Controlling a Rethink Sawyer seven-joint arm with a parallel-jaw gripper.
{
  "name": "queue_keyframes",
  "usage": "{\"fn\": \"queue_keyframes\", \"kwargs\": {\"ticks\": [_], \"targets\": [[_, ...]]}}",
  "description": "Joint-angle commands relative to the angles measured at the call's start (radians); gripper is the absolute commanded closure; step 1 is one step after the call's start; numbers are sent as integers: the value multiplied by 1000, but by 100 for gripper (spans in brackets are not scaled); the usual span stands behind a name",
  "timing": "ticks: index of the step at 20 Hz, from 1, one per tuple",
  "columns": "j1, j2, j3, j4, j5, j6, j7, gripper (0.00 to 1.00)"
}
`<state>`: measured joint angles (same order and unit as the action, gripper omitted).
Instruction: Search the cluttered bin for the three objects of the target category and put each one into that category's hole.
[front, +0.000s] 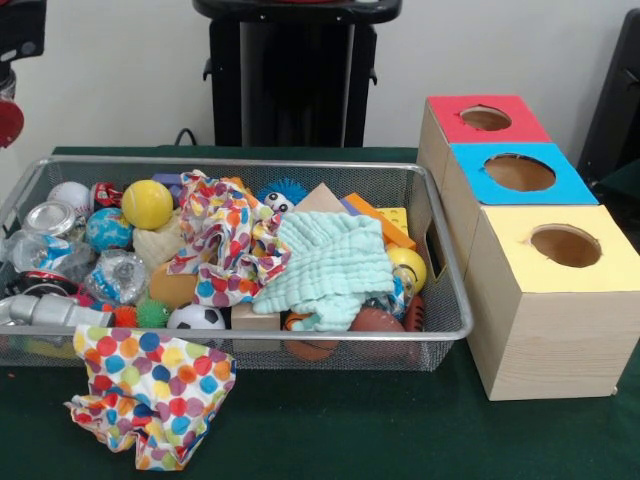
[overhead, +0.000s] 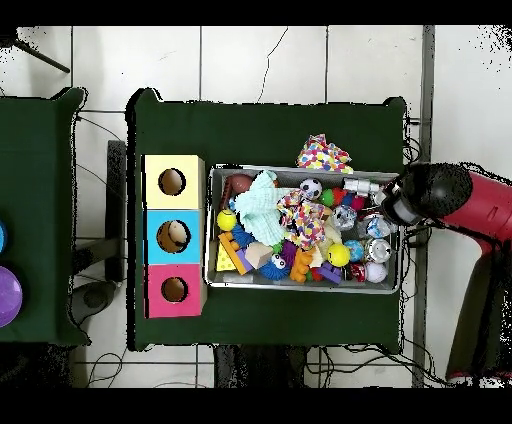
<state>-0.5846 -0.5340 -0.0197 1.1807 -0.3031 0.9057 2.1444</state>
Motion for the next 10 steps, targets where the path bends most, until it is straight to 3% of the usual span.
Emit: {"fn": "queue_keyframes", "kwargs": {"ticks": [1, 5, 10], "targets": [[-44, 30, 164, 242, 27, -144, -139, 100], [-59, 28, 189, 299, 36, -210, -92, 100], [-41, 28, 175, 310, 37, -216, -27, 100]]}}
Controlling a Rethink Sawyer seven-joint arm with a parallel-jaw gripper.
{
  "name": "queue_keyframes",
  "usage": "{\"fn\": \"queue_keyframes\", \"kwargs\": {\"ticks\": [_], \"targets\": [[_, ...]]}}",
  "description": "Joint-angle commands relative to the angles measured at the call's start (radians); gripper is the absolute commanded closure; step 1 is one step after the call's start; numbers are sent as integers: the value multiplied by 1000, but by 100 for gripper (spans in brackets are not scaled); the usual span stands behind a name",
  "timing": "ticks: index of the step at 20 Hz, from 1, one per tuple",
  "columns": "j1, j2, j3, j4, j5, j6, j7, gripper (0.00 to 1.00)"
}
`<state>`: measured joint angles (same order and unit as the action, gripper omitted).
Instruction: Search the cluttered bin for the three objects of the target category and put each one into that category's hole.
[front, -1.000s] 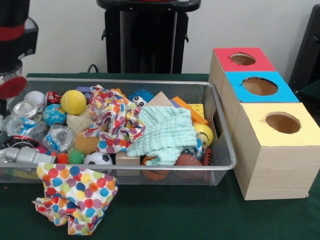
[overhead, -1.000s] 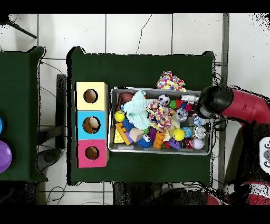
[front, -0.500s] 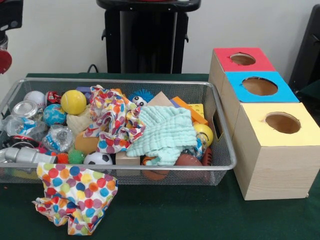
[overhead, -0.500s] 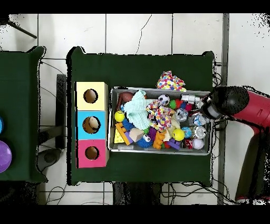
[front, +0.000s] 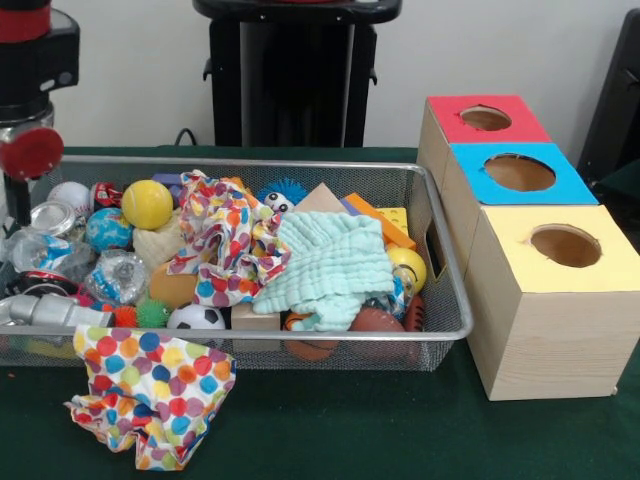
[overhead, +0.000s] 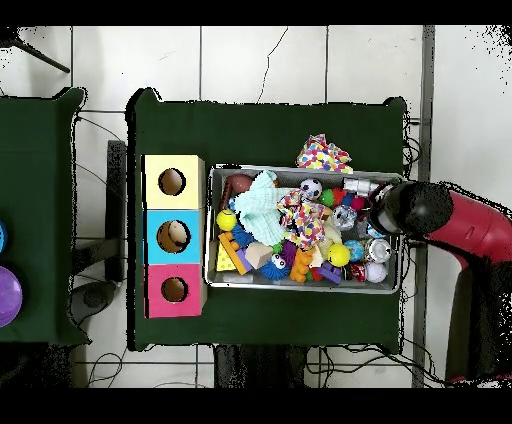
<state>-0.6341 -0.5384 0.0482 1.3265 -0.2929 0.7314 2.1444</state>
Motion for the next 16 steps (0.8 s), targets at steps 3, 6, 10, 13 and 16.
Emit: {"fn": "queue_keyframes", "kwargs": {"ticks": [3, 6, 10, 13, 16], "targets": [[28, 52, 87, 154, 18, -74, 16, 100], [39, 64, 74, 148, 16, -87, 35, 100], [55, 81, 63, 133, 23, -90, 60, 100], [66, 102, 59, 114, 34, -106, 89, 100], [64, 103, 68, 115, 50, -126, 98, 100]]}}
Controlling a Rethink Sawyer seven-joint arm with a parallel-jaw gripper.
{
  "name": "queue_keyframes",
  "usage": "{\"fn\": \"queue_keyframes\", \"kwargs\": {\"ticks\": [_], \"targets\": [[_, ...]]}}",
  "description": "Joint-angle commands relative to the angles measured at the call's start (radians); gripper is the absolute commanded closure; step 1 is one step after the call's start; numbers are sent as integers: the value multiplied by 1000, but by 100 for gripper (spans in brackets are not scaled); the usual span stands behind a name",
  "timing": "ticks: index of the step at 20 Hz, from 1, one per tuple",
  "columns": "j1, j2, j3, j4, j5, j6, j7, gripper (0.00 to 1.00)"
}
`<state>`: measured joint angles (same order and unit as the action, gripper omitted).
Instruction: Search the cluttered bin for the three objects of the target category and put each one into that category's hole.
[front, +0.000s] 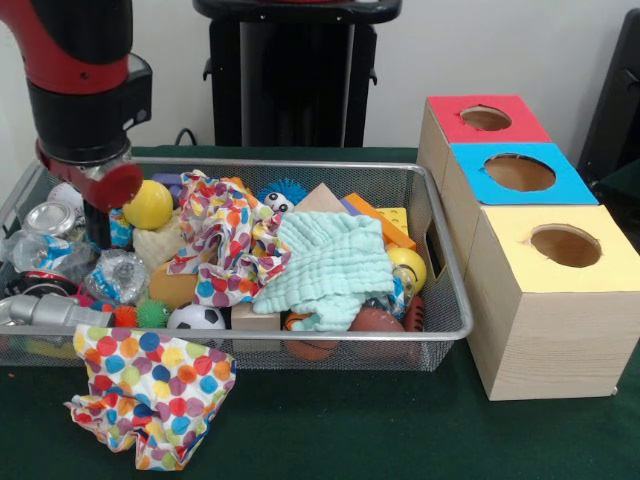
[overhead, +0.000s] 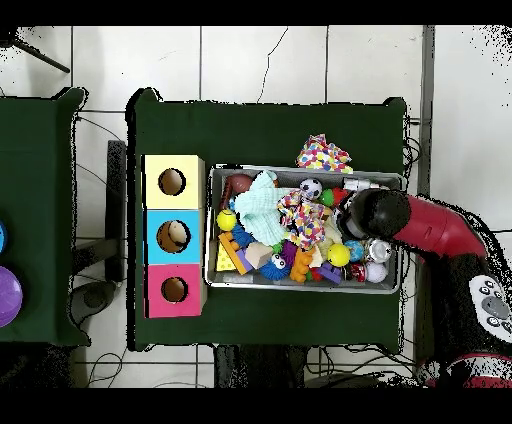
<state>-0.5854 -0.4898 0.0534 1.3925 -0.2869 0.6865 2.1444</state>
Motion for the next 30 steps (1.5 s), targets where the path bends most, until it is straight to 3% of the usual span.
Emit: {"fn": "queue_keyframes", "kwargs": {"ticks": [1, 3, 4, 11, 14, 16, 20, 25, 30], "targets": [[16, 55, 63, 45, 46, -85, 97, 100], [29, 57, 45, 26, 23, -114, 92, 100], [34, 59, 35, 21, 20, -124, 91, 0], [149, 103, -123, -42, -47, -256, 205, 0], [171, 133, -153, -35, -3, -273, 222, 0], [160, 146, -136, -30, 30, -257, 192, 0], [82, 125, 8, 43, 103, -148, 57, 0], [91, 143, -3, 5, 102, -142, 42, 0], [50, 114, 59, 75, 177, -54, 29, 0]]}}
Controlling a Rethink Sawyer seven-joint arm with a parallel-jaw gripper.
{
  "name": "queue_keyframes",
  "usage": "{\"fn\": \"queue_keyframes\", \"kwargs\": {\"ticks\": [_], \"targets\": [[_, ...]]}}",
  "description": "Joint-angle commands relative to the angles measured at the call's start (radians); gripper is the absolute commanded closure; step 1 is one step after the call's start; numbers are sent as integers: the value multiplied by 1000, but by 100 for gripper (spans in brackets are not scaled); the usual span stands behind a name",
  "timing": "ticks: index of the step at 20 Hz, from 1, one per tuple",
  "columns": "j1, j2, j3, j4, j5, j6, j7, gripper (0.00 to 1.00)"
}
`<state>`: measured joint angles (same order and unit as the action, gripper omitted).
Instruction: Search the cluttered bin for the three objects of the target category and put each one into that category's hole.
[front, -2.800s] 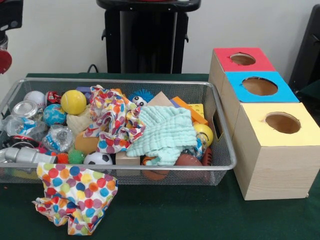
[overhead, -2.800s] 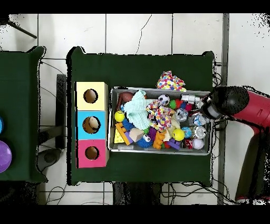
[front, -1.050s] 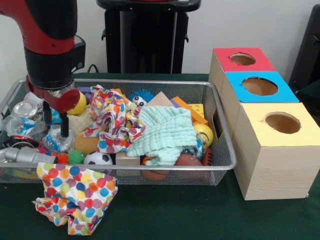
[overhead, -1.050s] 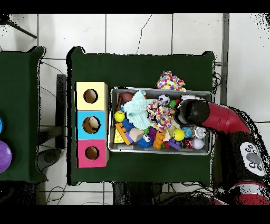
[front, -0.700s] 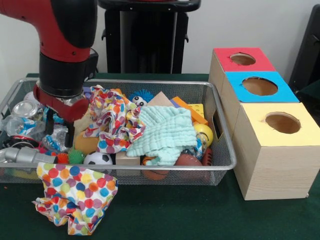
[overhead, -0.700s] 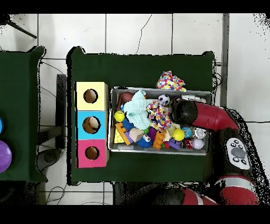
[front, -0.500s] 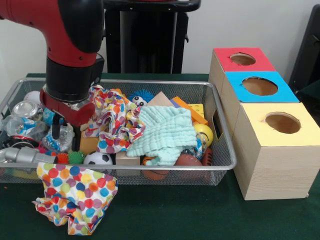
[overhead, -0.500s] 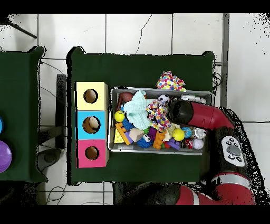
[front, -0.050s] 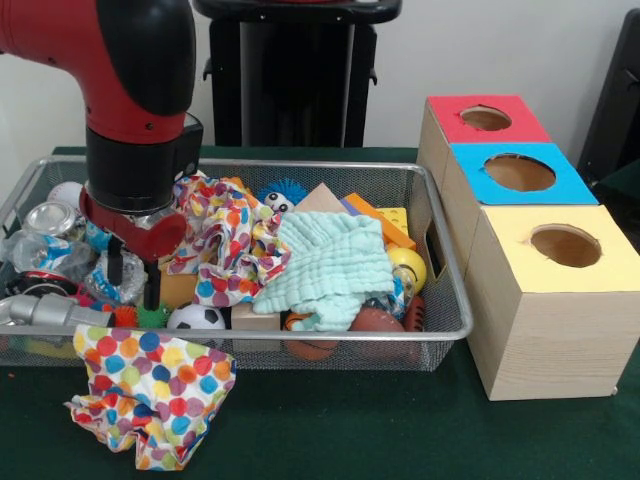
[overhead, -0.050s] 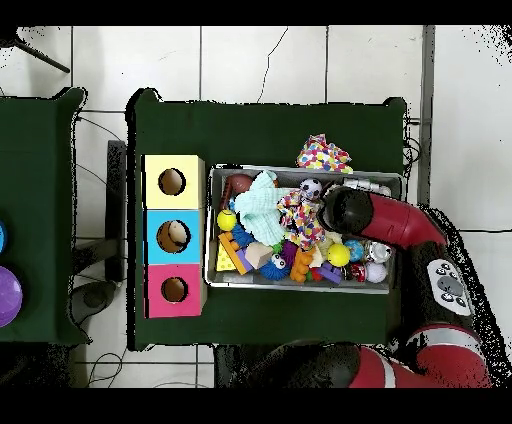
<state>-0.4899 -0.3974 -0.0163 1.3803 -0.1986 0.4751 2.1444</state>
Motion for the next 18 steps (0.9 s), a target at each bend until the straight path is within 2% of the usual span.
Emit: {"fn": "queue_keyframes", "kwargs": {"ticks": [1, 5, 8, 13, 18], "targets": [[-51, 15, 137, 97, 97, 173, 23, 0], [-56, 4, 131, 86, 109, 234, 6, 0], [-51, 22, 99, 34, 72, 209, -14, 0], [-53, 123, 49, -81, -2, 105, -17, 0], [-57, 208, 42, -158, -36, 30, -16, 0]]}}
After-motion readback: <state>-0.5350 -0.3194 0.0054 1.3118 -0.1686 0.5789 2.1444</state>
